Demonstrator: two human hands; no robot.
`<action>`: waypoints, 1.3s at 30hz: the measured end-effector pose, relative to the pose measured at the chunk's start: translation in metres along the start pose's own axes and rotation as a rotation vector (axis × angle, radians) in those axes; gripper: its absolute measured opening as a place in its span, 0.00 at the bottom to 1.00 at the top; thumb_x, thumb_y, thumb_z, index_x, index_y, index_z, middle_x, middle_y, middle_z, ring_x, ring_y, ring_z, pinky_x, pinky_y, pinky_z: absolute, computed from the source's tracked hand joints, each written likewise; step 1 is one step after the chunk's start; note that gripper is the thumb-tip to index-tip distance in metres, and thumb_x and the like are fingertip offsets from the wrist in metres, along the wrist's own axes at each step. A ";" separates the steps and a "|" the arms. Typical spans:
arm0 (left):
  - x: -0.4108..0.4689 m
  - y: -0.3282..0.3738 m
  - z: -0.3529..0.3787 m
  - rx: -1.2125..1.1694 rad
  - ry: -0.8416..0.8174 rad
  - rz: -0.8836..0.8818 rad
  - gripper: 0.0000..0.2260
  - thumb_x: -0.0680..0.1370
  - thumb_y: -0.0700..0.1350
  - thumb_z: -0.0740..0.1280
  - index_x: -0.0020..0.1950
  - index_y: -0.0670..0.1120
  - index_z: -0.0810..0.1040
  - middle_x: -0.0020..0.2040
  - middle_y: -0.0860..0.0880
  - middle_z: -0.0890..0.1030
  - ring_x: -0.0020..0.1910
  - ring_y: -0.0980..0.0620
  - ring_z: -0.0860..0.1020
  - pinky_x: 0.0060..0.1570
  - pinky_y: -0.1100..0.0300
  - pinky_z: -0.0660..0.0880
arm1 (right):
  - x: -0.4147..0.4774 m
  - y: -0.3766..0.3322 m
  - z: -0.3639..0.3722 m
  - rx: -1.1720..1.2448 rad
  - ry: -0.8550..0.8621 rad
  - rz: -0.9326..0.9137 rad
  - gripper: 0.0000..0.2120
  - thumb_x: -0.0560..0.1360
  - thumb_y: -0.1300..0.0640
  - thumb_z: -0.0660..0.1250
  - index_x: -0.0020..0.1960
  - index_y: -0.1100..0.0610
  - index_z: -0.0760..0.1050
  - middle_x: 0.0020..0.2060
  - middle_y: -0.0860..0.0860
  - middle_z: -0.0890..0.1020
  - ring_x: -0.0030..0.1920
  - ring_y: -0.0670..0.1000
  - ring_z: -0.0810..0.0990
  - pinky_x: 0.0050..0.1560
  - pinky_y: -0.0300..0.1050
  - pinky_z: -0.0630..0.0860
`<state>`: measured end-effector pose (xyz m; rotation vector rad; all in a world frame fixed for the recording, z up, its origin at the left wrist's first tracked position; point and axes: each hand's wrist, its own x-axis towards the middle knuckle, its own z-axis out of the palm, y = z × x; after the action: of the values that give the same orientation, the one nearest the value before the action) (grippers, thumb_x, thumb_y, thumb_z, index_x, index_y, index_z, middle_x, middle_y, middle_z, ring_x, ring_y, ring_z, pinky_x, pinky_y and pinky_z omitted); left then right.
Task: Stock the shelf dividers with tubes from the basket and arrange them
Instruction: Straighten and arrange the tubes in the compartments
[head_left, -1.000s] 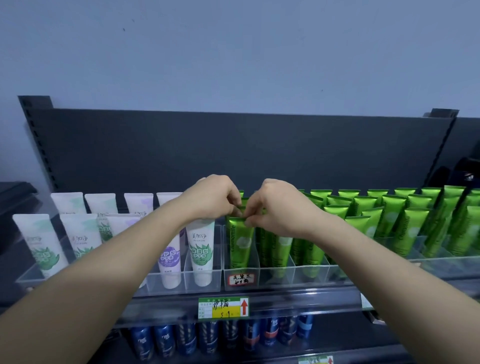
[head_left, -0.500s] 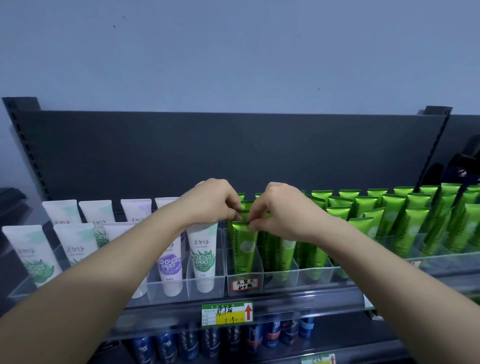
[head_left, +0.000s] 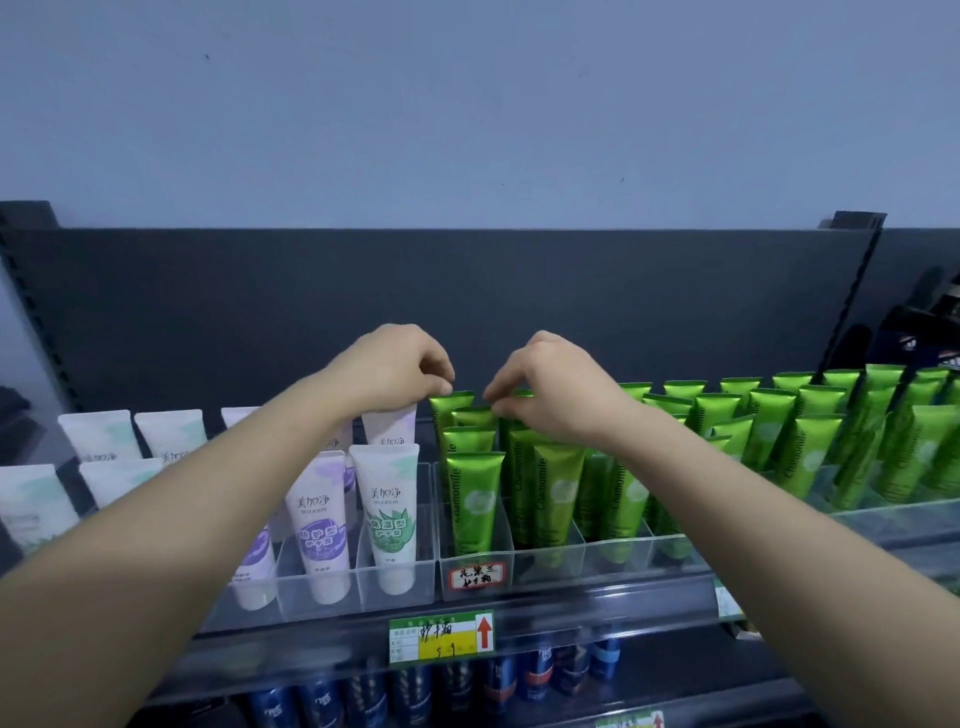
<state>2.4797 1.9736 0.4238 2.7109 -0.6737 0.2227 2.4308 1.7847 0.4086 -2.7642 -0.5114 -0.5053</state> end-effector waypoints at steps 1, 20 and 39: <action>0.003 0.000 0.003 0.058 -0.018 -0.001 0.07 0.74 0.50 0.71 0.51 0.54 0.83 0.48 0.57 0.82 0.52 0.55 0.78 0.59 0.55 0.71 | 0.004 0.001 0.003 -0.009 -0.012 0.005 0.07 0.73 0.54 0.70 0.50 0.46 0.83 0.45 0.42 0.83 0.52 0.42 0.64 0.56 0.51 0.74; 0.021 0.002 0.023 -0.001 -0.017 -0.017 0.09 0.71 0.43 0.73 0.33 0.55 0.78 0.36 0.58 0.79 0.43 0.51 0.80 0.47 0.51 0.79 | 0.018 -0.006 0.016 0.011 -0.035 -0.025 0.06 0.70 0.59 0.72 0.44 0.51 0.85 0.31 0.42 0.76 0.42 0.48 0.71 0.47 0.45 0.76; 0.023 0.000 0.026 -0.075 -0.009 0.048 0.04 0.71 0.40 0.73 0.44 0.48 0.85 0.38 0.55 0.81 0.42 0.54 0.80 0.46 0.58 0.77 | 0.017 -0.001 0.020 0.054 -0.042 0.019 0.06 0.71 0.57 0.71 0.46 0.49 0.84 0.38 0.45 0.83 0.50 0.51 0.74 0.52 0.47 0.76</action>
<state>2.5016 1.9545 0.4052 2.6286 -0.7348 0.1934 2.4506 1.7972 0.3975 -2.7306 -0.5009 -0.4237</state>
